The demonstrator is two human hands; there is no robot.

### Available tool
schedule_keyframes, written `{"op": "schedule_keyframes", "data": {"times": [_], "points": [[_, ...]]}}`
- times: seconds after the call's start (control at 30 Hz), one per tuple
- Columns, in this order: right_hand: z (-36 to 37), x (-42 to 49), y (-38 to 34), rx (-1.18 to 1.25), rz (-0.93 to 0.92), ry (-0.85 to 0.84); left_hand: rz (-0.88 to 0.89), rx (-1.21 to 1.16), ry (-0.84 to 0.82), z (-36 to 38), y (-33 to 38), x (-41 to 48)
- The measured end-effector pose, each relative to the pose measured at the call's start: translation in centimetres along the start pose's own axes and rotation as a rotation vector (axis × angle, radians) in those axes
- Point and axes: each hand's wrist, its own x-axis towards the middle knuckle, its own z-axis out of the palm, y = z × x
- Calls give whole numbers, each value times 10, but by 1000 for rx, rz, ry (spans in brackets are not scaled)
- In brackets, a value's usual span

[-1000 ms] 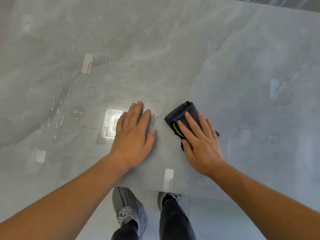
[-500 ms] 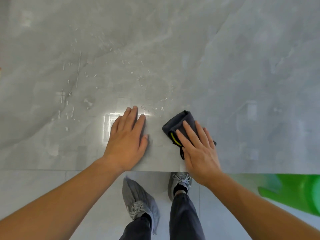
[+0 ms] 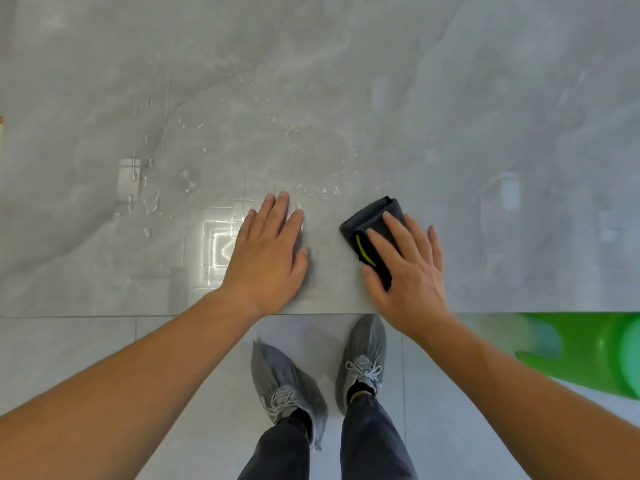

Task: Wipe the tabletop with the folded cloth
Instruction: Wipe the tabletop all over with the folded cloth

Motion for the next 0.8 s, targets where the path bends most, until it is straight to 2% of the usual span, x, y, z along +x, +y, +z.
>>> {"op": "schedule_keyframes", "data": {"times": [0.17,0.37,0.57,0.63,0.8], "points": [[5,29,-8,-41,36,-54,6,-4,13,3,-3,0],[19,-13,-26,-122,-107,-67,23,-35,17,2,-6,0],[27,-23,-39,-123,14,-14,45,-59,34,-1,-14,-2],[33,-31,-52,-129,-59,-15,32,-48,55,-4,-17,-1],[34,-14,-40,-236,-421,-109,-88,13,57,-10,-27,9]]}}
